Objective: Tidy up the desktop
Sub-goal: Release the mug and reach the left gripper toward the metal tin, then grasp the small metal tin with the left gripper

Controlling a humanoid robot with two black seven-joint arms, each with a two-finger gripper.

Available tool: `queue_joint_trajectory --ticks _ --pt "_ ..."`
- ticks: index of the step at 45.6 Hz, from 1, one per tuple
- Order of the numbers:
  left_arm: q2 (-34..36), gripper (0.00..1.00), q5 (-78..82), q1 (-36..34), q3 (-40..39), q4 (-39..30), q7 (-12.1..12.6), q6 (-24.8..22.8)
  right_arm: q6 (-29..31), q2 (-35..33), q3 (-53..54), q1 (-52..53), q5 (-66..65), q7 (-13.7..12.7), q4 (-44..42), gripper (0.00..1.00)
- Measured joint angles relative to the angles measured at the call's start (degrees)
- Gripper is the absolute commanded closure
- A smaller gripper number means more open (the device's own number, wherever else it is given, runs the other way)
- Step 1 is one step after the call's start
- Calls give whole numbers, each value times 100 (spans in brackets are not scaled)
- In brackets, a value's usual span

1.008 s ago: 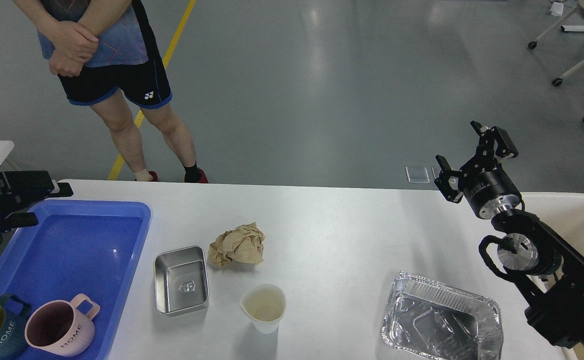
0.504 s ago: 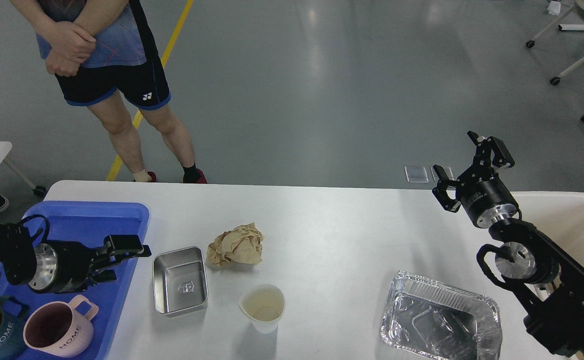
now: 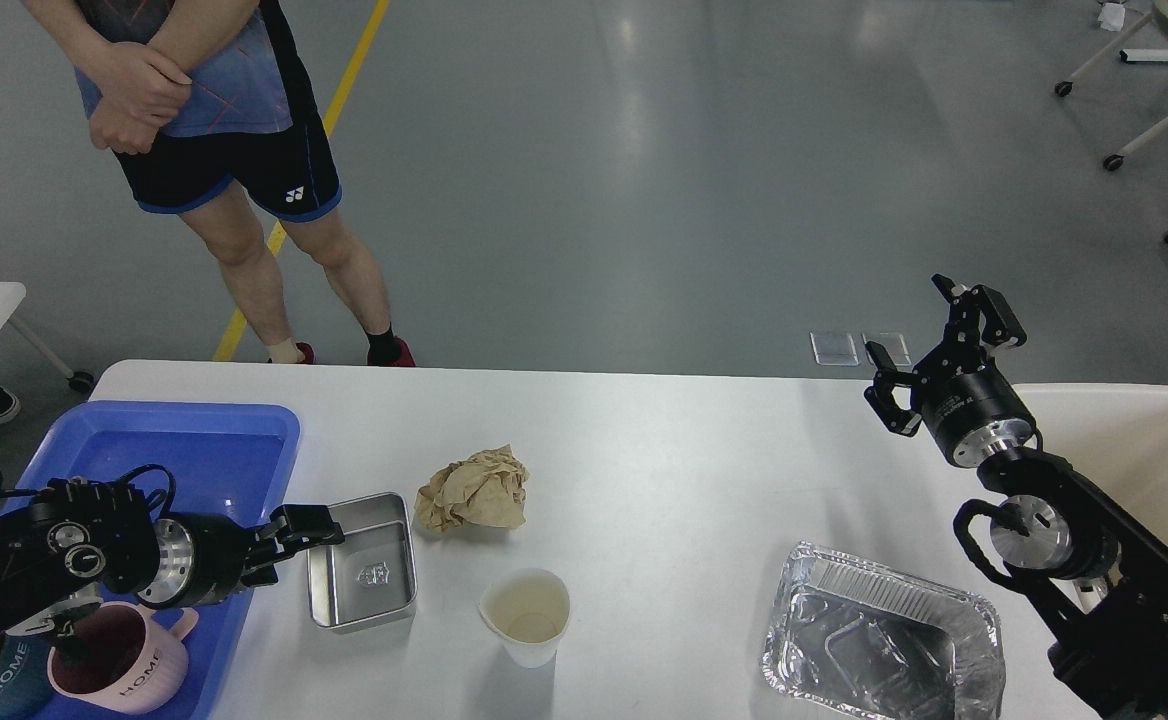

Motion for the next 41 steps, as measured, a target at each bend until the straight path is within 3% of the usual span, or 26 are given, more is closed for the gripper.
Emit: queue_joint_trajectory --ticks 5,15,24,34,41 --pt "-78 17 61 16 1 180 0 16 0 -13 0 -43 -1 0 4 0" --pt "-290 19 93 28 1 477 0 31 0 0 7 -51 0 0 17 0" --pt "-587 27 96 11 2 691 11 138 0 8 9 -37 0 0 1 0" --pt "-895 42 205 53 2 759 83 235 8 -18 8 -49 0 0 -38 0" --pt "-1028 61 251 97 8 830 141 274 17 -26 22 -53 -1 0 -50 0"
